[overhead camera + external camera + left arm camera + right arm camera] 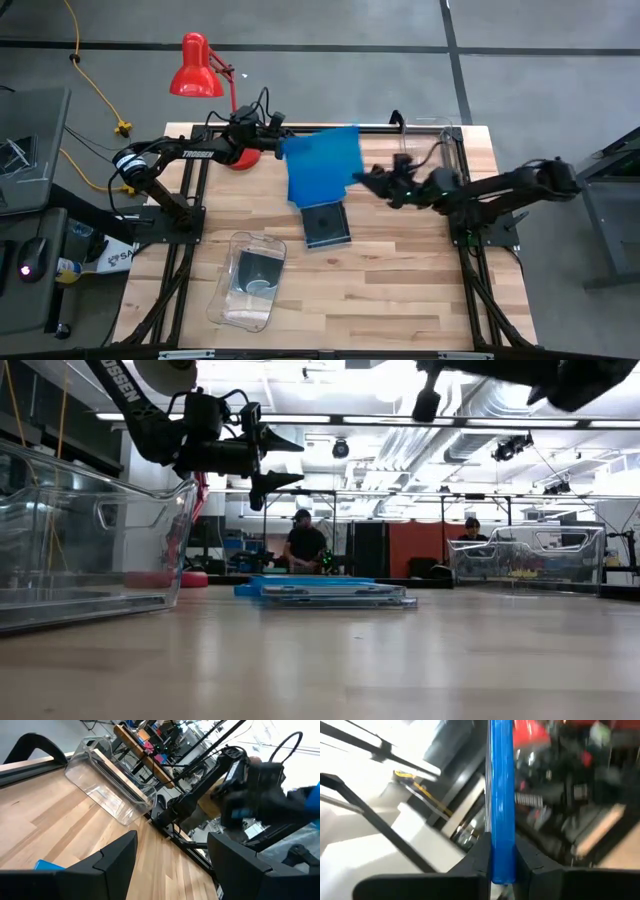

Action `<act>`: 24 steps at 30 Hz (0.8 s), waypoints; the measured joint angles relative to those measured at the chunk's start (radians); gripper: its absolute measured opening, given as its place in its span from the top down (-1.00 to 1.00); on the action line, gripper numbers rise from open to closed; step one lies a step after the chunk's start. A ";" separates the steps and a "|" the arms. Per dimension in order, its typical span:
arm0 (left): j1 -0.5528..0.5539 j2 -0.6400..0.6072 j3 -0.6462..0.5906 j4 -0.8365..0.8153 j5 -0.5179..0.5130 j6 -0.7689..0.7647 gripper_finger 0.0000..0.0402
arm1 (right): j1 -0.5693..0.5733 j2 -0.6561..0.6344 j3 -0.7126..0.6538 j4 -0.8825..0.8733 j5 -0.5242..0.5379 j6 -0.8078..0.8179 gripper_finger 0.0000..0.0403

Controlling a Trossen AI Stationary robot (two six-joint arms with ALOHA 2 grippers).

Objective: Pick & place jewel cases by type
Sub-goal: Put the blue cd case into the top transparent bin

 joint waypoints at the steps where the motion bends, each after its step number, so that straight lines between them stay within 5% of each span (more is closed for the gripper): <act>1: 0.000 0.000 0.000 0.000 0.000 0.000 -0.19 | 0.000 -0.034 0.000 -0.015 0.018 -0.033 0.88; 11: 0.000 0.000 0.000 -0.008 0.000 0.027 -0.19 | 0.000 -0.315 0.000 -0.223 0.245 -0.307 0.88; 24: 0.000 0.000 0.000 -0.008 0.002 0.049 -0.19 | 0.000 -0.398 0.000 -0.266 0.637 -0.605 0.89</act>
